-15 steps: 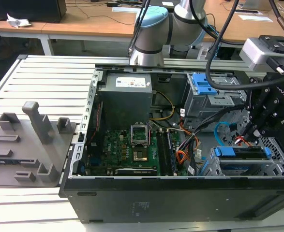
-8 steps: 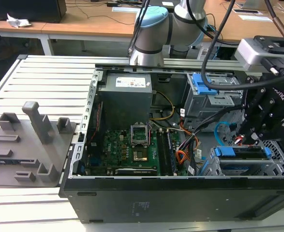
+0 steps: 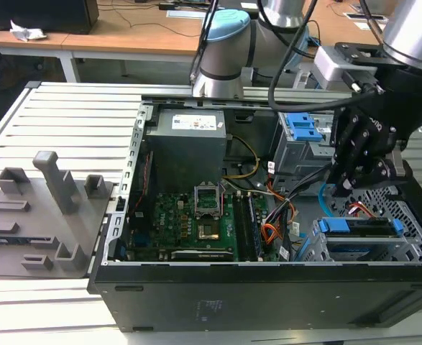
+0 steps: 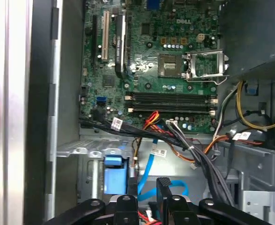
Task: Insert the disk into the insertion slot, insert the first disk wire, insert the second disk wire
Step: 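Insert the second disk wire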
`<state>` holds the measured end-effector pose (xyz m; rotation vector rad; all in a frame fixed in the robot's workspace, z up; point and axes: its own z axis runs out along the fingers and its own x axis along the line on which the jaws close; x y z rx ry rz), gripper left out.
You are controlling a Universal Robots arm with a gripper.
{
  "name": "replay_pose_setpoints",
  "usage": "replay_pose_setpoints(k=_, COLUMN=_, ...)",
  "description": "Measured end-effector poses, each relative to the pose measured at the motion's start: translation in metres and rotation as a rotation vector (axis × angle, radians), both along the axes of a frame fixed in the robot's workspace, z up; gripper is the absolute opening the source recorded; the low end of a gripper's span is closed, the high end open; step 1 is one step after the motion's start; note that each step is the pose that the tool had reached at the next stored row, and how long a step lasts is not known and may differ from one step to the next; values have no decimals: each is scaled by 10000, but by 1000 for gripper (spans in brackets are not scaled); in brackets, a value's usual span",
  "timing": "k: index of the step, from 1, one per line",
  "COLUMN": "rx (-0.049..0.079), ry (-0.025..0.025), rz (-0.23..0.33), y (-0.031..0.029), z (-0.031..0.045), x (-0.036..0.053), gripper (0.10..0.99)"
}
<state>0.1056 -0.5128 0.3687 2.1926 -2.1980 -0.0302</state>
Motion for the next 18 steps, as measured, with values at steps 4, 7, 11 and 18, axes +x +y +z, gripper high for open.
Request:
replay_pose_setpoints(k=4, rx=-35, ry=0, rz=403, y=74, z=-9, x=5, gripper=302)
replay_pose_setpoints(k=7, rx=-157, ry=3, rz=709, y=74, z=-15, x=18, gripper=302)
replay_pose_setpoints(k=11, rx=-272, ry=23, rz=822, y=74, z=-34, x=124, gripper=302)
replay_pose_setpoints(k=18, rx=-285, ry=30, rz=839, y=72, z=-40, x=159, gripper=286)
